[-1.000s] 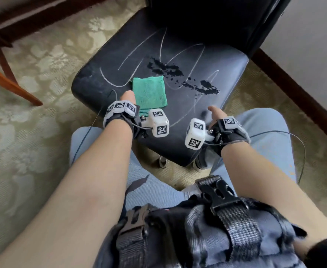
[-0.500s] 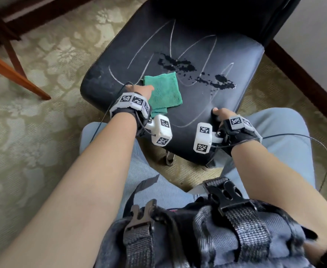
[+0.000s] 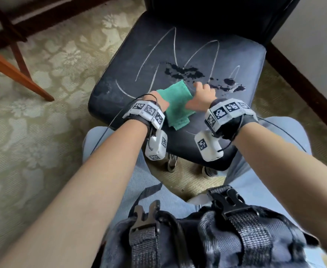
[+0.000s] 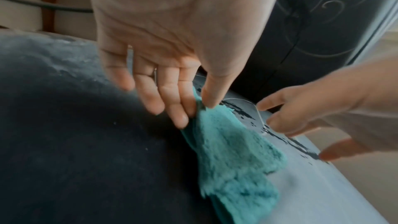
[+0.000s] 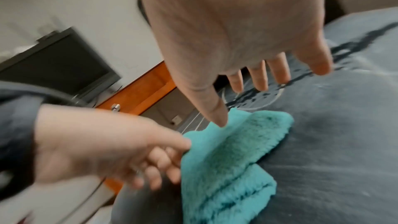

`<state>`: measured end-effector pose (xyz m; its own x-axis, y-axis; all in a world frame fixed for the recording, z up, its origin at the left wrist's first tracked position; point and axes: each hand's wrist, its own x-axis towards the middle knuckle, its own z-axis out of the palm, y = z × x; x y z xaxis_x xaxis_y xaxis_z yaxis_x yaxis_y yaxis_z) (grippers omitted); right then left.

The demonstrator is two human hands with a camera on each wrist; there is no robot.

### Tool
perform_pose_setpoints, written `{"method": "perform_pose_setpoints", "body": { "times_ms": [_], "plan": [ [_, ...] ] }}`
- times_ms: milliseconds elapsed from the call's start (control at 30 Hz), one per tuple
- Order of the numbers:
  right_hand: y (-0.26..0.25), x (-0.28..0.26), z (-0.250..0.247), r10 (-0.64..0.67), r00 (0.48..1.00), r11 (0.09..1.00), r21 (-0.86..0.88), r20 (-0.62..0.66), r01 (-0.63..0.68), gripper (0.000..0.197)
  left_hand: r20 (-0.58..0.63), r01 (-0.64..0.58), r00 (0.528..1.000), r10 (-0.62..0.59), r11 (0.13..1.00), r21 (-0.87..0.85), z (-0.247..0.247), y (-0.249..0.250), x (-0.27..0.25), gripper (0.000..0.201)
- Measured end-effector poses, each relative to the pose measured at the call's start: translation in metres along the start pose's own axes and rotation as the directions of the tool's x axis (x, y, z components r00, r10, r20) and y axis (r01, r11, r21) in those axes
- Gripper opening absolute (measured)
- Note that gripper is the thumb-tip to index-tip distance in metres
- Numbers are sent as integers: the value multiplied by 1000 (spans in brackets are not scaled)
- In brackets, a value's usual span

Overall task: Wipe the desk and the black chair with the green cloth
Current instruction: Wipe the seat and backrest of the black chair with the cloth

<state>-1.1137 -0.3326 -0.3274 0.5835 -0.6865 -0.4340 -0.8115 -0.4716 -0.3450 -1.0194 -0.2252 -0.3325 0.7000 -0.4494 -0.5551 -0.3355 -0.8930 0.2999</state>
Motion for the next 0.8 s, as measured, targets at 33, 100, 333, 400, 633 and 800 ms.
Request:
{"method": "perform_pose_setpoints", "body": {
  "times_ms": [33,100,333,400,633,800],
  "plan": [
    [-6,-1,4,-46,998,997,-57,45,48,61,3,22,1000,-22,1000,-8,-3,-3,1,25],
    [-14,-4,10,-151,984,980,-119,95,162,65,-40,76,996,-76,997,0,-11,-13,7,36],
    [-29,-1,42,-326,877,832,-332,354,444,76,-306,125,935,-177,975,-181,-12,-67,28,52],
    [-23,2,49,-341,869,809,-359,357,465,74,-365,123,916,-168,982,-143,-7,-77,32,57],
    [-10,13,46,-366,870,802,-362,329,475,65,-337,215,901,-275,955,-206,-26,-107,62,75],
    [11,34,24,-163,966,930,-294,203,219,64,-213,245,939,-270,960,-137,-35,-109,69,92]
  ]
}}
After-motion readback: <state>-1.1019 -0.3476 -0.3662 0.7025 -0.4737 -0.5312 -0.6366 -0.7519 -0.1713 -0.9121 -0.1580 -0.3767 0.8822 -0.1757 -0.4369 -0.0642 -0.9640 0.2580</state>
